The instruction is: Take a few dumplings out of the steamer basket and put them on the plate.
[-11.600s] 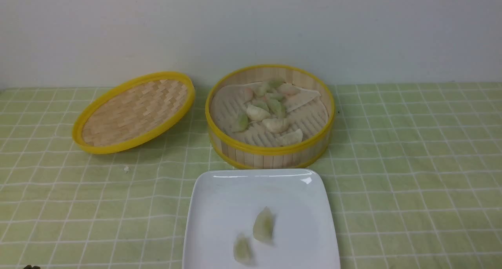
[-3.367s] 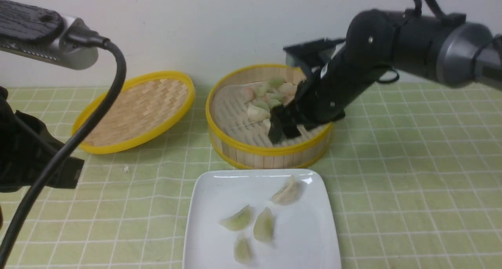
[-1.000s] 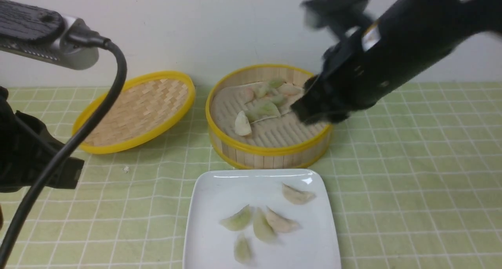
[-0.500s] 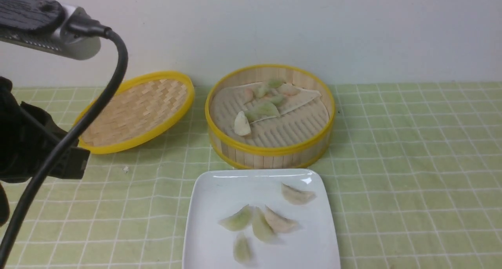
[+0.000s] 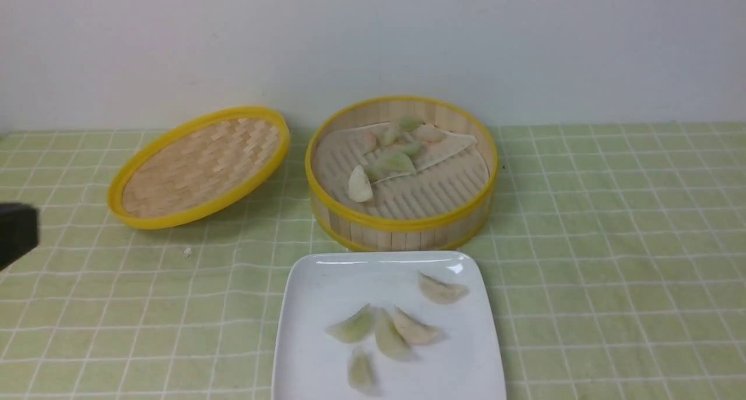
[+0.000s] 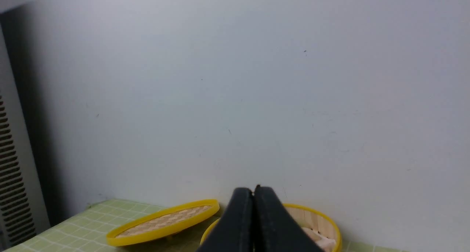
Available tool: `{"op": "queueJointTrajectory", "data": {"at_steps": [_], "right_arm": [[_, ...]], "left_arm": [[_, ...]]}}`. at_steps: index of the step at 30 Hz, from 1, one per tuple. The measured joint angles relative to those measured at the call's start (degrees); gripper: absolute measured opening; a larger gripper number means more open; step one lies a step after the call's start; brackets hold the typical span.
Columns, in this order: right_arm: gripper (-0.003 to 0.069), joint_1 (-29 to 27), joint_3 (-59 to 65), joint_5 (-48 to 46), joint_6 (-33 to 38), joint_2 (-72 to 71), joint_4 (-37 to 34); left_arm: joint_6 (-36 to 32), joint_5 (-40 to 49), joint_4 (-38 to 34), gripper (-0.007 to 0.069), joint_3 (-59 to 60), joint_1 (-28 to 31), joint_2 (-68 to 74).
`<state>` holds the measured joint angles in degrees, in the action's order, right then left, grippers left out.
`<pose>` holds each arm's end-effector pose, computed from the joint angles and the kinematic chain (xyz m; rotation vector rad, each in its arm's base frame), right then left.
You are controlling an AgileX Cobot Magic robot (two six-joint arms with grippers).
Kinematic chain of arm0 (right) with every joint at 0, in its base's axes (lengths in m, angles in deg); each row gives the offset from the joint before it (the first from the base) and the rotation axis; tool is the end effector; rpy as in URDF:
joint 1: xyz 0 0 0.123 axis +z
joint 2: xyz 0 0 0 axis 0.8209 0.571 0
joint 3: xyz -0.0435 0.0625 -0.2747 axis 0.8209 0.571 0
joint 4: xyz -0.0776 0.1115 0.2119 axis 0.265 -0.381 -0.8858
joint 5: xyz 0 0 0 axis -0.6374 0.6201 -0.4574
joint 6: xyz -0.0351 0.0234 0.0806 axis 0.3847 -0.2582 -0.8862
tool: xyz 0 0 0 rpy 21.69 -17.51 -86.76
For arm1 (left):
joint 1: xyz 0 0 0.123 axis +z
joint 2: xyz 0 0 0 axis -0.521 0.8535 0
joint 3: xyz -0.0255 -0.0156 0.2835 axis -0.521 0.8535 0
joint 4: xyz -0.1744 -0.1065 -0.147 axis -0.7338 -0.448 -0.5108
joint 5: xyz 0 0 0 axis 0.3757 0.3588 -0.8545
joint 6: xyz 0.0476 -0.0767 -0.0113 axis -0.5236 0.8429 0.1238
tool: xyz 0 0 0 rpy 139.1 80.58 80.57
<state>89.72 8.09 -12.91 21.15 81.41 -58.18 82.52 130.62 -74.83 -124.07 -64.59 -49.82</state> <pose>0.0216 -0.0013 0.3057 -0.2186 1.4544 0.5005 0.0626 -0.0294 0.3781 0.3059 1.8962 -0.4150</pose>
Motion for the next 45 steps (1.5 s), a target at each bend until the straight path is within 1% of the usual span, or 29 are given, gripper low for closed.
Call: {"op": "queueJointTrajectory", "data": {"at_steps": [2, 3, 4, 10, 16, 26, 28, 30, 31, 32, 33, 34, 35, 37, 40, 45], "right_arm": [[-0.0013, 0.0, 0.0, 0.07, 0.0, 0.0, 0.02], [-0.0013, 0.0, 0.0, 0.07, 0.0, 0.0, 0.02], [-0.0013, 0.0, 0.0, 0.13, 0.0, -0.05, 0.02], [-0.0013, 0.0, 0.0, 0.18, 0.0, -0.05, 0.13], [-0.0013, 0.0, 0.0, 0.24, -0.01, -0.05, 0.17], [-0.0013, 0.0, 0.0, 0.24, -0.18, -0.05, 0.19], [-0.0013, 0.0, 0.0, 0.24, -0.18, -0.05, 0.19], [-0.0013, 0.0, 0.0, 0.24, -0.18, -0.05, 0.19], [-0.0013, 0.0, 0.0, 0.24, -0.18, -0.05, 0.19], [-0.0013, 0.0, 0.0, 0.24, -0.18, -0.05, 0.19], [-0.0013, 0.0, 0.0, 0.24, -0.18, -0.05, 0.19], [-0.0013, 0.0, 0.0, 0.24, -0.18, -0.05, 0.19], [-0.0013, 0.0, 0.0, 0.24, -0.18, -0.05, 0.19], [-0.0014, 0.0, 0.0, 0.24, -0.18, -0.05, 0.19], [-0.0015, 0.0, 0.0, 0.35, -0.18, -0.05, 0.19], [-0.0015, 0.0, 0.0, 0.44, -0.18, -0.05, 0.19]], "left_arm": [[0.62, -5.07, 0.0, -0.0006, 6.97, 0.0, -6.76], [0.69, -6.94, 0.0, -0.0006, 8.32, 0.0, -8.75], [1.06, -11.78, 0.05, -0.0006, 13.43, 0.0, -13.23], [1.45, -20.44, -0.47, -0.0006, 25.35, 0.0, -22.05], [1.52, -21.58, -0.94, -0.0006, 28.92, 0.0, -22.95], [0.93, -21.55, 0.43, -0.0006, 29.94, 0.42, -22.95], [-0.27, -21.83, 0.34, -0.0006, 30.85, 1.72, -22.95], [-5.1, -23.06, -2.0, -0.0006, 33.26, 7.03, -22.97], [-6.51, -23.57, -3.0, -0.0006, 34.04, 8.73, -22.97], [-9.92, -25.15, -5.54, -0.0006, 36.02, 12.97, -22.97], [-12.13, -26.41, -7.24, -0.0006, 37.61, 16.01, -22.97], [-12.13, -26.41, -7.24, -0.0006, 37.61, 16.01, -22.97], [-14.66, -28.03, -8.83, -0.0006, 40.63, 20.35, -23.61], [-15.51, -28.99, -9.66, -0.0006, 44.29, 24.49, -25.61], [-15.8, -28.88, -9.81, -0.0006, 47.29, 26.59, -26.86], [-15.93, -23.99, -10.13, -0.0006, 47.54, 26.76, -26.95]]}}
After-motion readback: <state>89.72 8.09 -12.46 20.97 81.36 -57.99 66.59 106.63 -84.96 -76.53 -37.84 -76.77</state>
